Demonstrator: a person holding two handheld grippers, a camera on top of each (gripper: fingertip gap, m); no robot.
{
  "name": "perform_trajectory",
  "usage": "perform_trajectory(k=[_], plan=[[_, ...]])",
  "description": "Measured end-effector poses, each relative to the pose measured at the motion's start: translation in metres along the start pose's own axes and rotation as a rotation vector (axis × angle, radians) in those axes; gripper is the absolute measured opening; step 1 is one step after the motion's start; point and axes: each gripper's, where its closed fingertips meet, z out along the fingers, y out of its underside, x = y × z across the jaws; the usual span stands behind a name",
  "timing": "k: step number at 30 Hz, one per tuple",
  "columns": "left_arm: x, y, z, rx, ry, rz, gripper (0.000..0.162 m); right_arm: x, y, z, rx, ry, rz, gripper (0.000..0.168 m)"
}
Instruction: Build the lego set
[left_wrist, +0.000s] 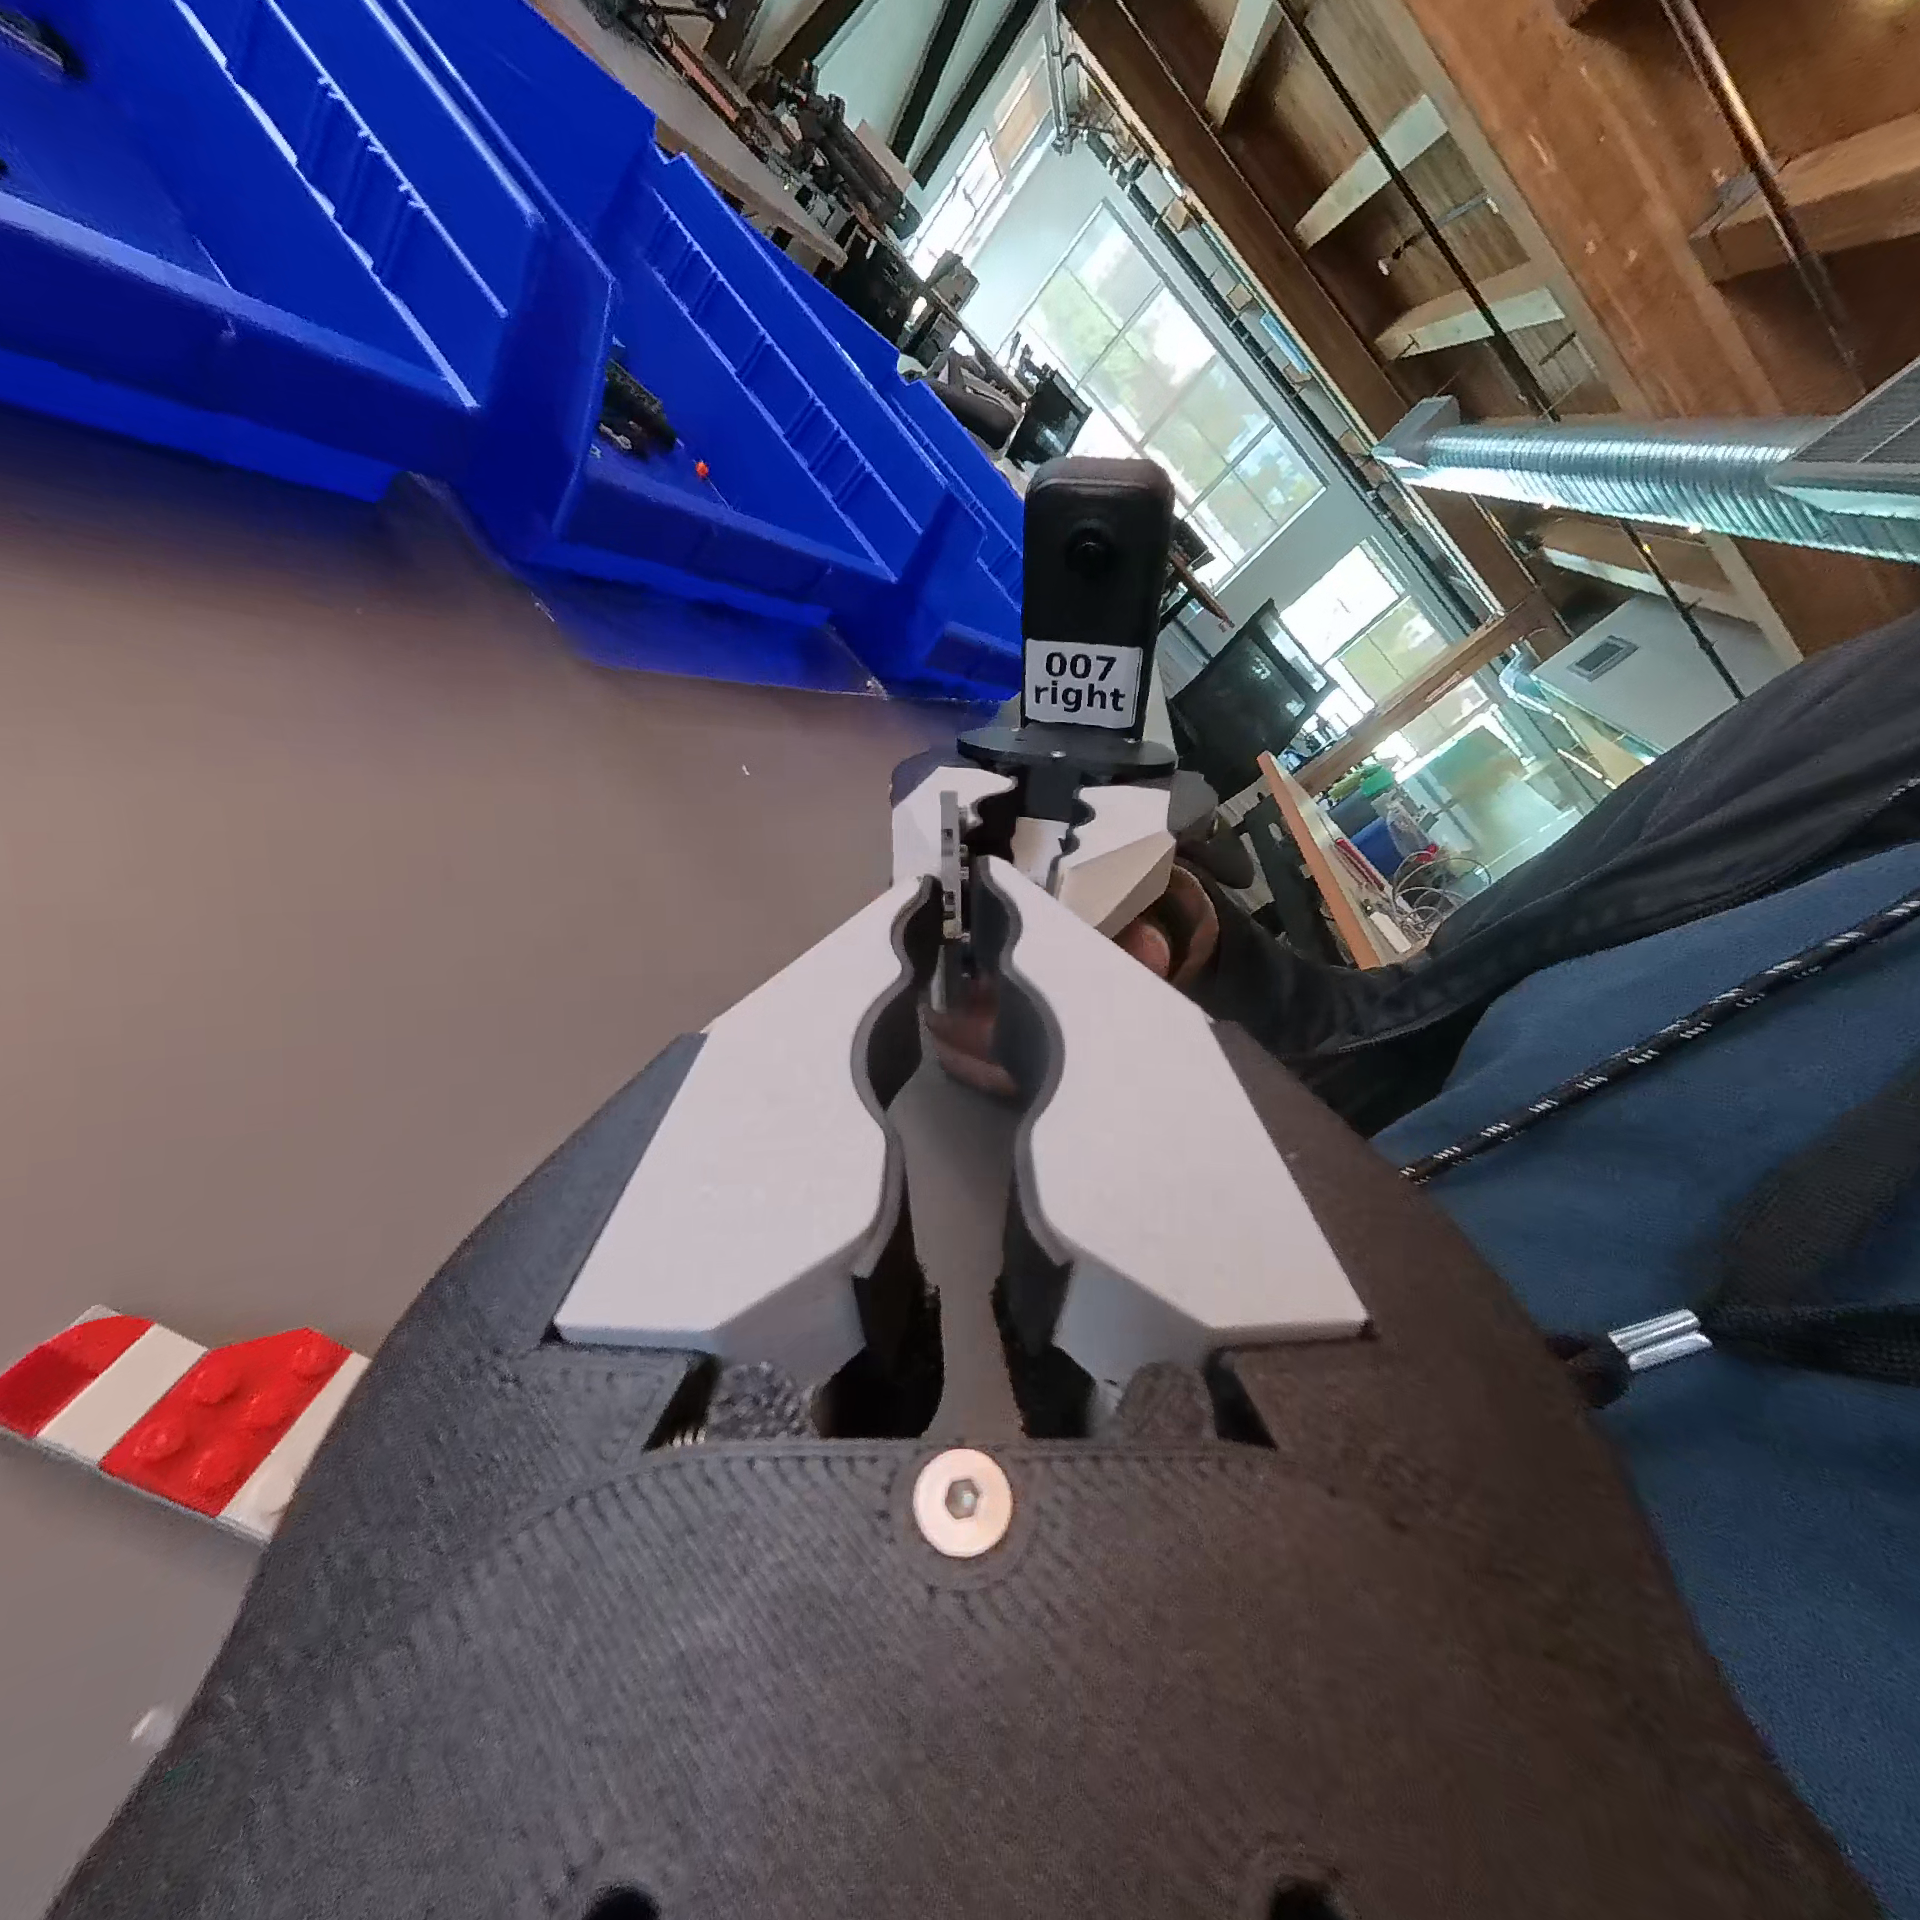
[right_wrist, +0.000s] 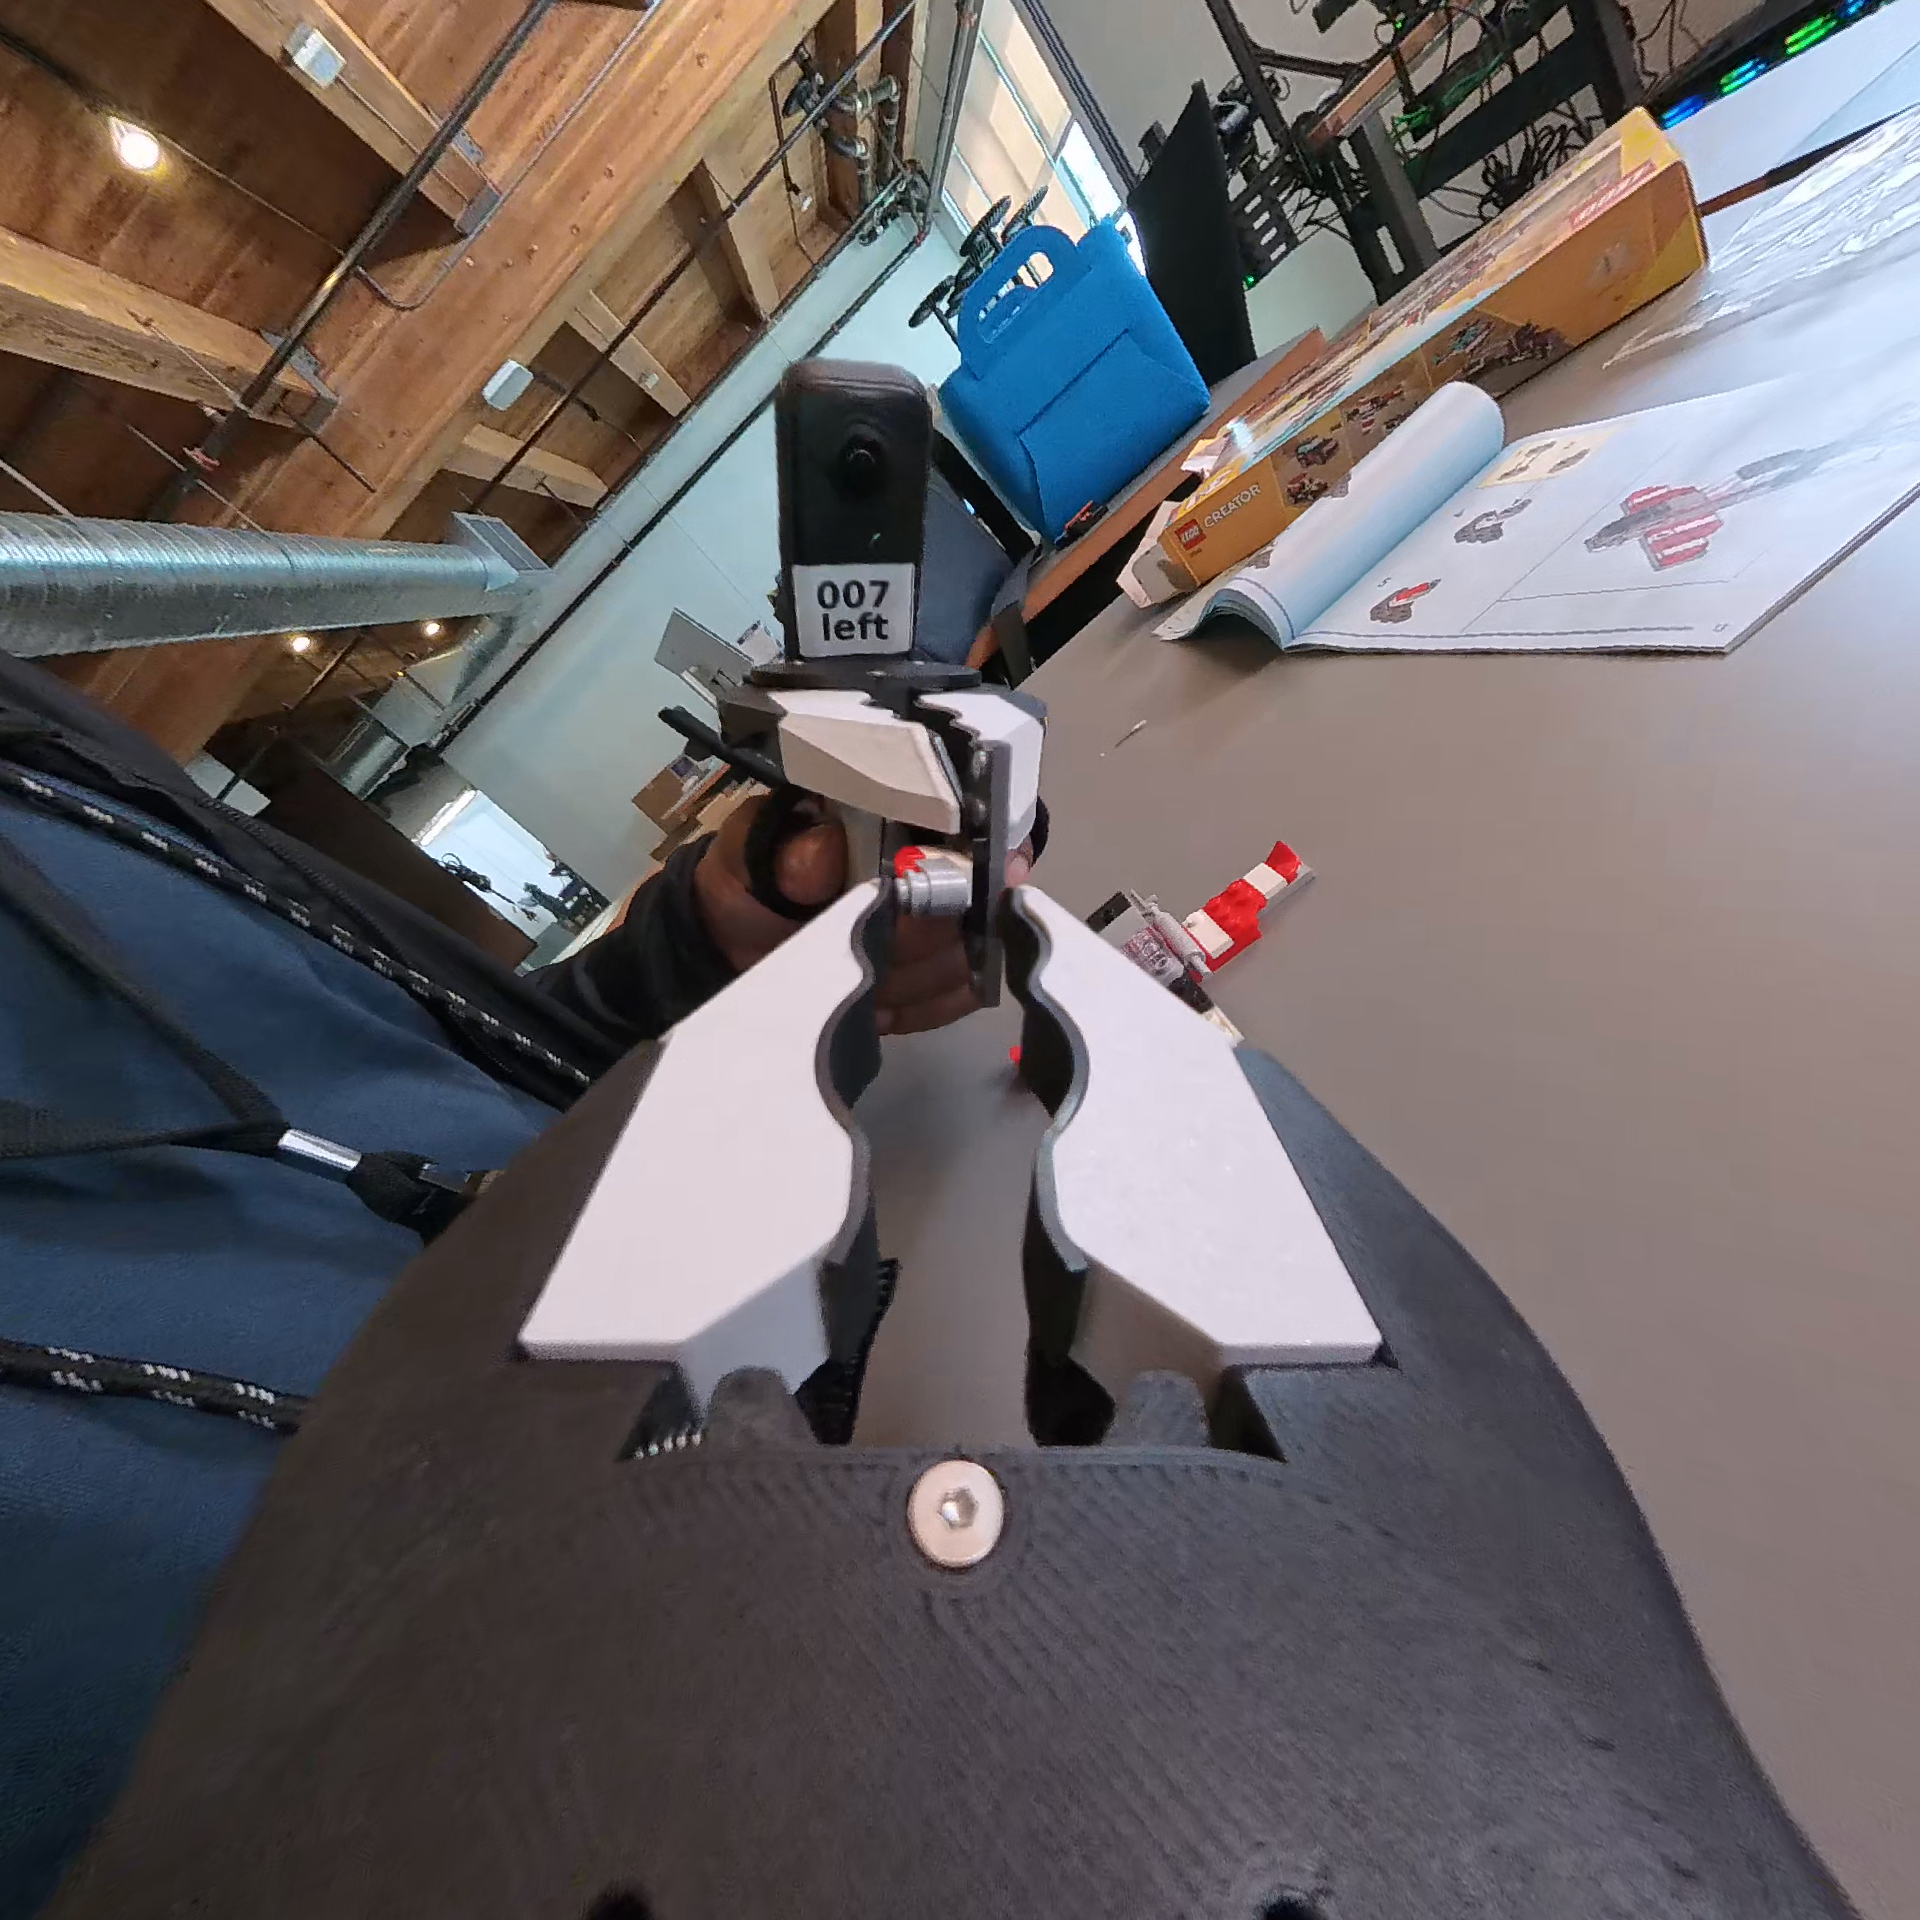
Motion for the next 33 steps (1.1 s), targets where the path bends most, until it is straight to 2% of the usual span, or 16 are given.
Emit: perform_trajectory(k=[5,9,12,20,25,33], plan=[[0.003,-0.001,0.001,-0.002,-0.003,0.035,0.01,-0.003,-0.003,-0.003,0.024,-0.017,0.015,0.019],[-0.002,-0.004,-0.007,-0.016,-0.077,0.14,0.039,0.0,-0.009,-0.007,0.065,-0.018,0.053,0.019],[-0.011,-0.007,-0.018,-0.041,-0.175,0.27,0.049,0.005,-0.012,-0.011,0.082,0.005,0.071,0.019],[-0.047,0.016,-0.043,-0.327,-0.375,0.567,0.055,0.012,-0.012,-0.015,0.09,0.041,0.102,0.019],[-0.059,0.033,-0.044,-0.455,-0.378,0.671,0.056,0.016,-0.01,-0.016,0.081,0.059,0.125,0.019],[-0.065,0.054,-0.041,-0.594,-0.338,0.73,0.051,0.023,-0.004,-0.014,0.049,0.099,0.166,0.019]])
